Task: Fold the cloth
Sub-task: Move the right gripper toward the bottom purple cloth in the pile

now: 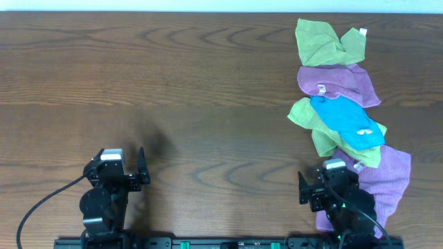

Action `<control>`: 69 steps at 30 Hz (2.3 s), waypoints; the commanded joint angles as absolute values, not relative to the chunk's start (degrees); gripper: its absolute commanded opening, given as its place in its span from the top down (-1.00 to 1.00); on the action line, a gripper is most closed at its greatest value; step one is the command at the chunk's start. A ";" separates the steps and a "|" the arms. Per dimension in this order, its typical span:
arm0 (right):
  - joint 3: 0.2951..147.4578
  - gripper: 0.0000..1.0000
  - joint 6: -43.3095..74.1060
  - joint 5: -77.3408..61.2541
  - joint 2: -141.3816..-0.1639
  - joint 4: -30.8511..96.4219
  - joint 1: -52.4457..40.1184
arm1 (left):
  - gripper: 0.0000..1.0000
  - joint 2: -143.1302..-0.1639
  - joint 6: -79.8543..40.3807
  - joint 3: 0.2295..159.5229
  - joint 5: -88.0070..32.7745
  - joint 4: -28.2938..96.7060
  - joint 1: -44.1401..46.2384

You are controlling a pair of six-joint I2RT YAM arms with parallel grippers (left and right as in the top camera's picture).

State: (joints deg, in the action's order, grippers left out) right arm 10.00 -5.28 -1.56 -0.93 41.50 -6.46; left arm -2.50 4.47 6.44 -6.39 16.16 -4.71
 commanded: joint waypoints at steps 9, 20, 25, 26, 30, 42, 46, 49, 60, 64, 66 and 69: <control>9.15 -0.99 -5.65 -1.96 -0.34 41.54 -6.02 | -0.91 -2.22 4.05 5.13 -5.58 16.82 -4.47; 9.15 -0.99 -5.67 -1.96 -0.32 41.54 -6.02 | -0.91 -2.22 4.05 5.13 -5.58 16.82 -4.47; 9.15 -0.98 -5.65 -1.96 -0.34 41.54 -6.02 | -0.91 -2.22 4.05 5.13 -5.58 16.82 -4.47; 9.15 -0.99 -5.65 -1.96 -0.32 41.54 -6.02 | -0.91 -2.22 4.05 5.13 -5.58 16.84 -4.47; 9.15 -0.98 -5.65 -1.96 -0.34 41.54 -6.02 | -0.91 -2.22 4.05 5.13 -5.58 16.82 -4.47; 9.15 -0.98 -5.65 -1.96 -0.34 41.54 -6.02 | -0.91 -2.22 4.05 5.13 -5.58 16.84 -4.47; 9.15 -0.98 -5.65 -1.96 -0.32 41.54 -6.02 | -0.91 -2.22 4.05 5.13 -5.58 16.84 -4.47; 9.15 -0.99 -5.65 -1.96 -0.34 41.54 -6.02 | -0.91 -2.22 4.05 5.13 -5.58 16.84 -4.47; 9.15 -0.99 -5.69 -1.69 -0.32 41.32 -6.02 | -0.91 -2.22 4.05 5.13 -5.58 16.84 -4.47; 9.15 -0.98 -5.65 -1.98 -0.32 40.64 -6.02 | -0.91 -2.22 4.05 5.13 -5.58 16.82 -4.47; 9.15 -0.98 -4.95 -2.02 -0.34 37.26 -6.02 | -0.91 -2.22 4.05 5.13 -5.58 16.82 -4.47; 8.97 -0.99 2.96 -1.72 -0.38 24.03 -6.02 | -0.91 -2.22 4.05 5.13 -5.58 16.84 -4.47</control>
State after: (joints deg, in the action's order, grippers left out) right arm 9.37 -3.42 -1.52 -0.99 29.91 -6.46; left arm -2.50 4.47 6.44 -6.39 16.19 -4.71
